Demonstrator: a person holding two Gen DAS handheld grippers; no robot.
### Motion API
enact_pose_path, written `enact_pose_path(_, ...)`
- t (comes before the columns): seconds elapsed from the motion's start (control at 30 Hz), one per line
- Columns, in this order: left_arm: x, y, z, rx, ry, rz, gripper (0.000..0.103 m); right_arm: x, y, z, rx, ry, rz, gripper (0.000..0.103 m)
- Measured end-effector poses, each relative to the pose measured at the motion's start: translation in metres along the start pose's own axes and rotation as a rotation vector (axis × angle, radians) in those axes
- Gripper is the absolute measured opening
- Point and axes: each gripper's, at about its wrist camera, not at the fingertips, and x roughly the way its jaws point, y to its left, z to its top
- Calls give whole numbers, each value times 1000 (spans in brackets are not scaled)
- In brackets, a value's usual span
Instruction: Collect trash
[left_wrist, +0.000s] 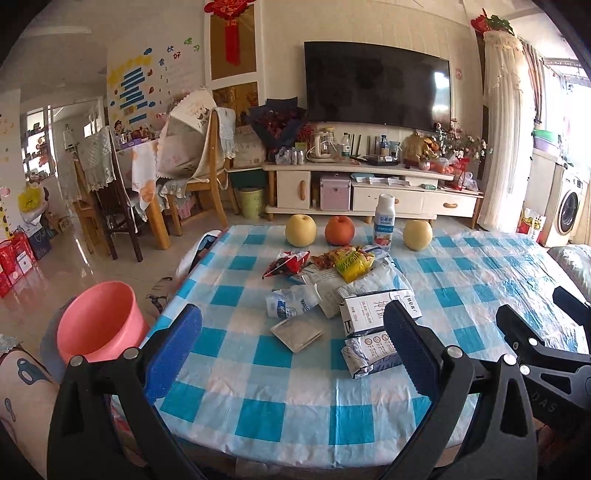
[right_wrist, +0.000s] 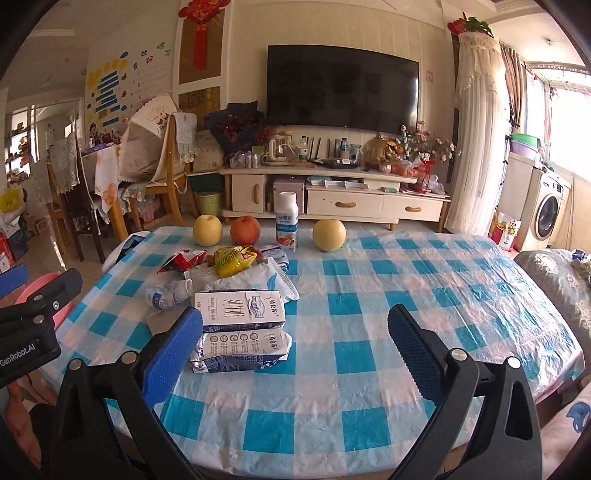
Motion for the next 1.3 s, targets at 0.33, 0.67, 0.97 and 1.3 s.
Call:
enact_pose_path(0.33,-9,13,0,-24,-30,21,99,-8,6,1,-7,-27,9,99)
enact_pose_path(0.67,-12,17,-1,-30,-51,49,99,-10,8,2,-6,-34,15,99)
enact_pose_path(0.97,-19,17,2,-33,-84,67,99,-12,8,4,-6,-38,24,99)
enact_pose_path(1.3,-16,19,2,-45,-77,80,99,-12,8,4,-8,-38,26,99)
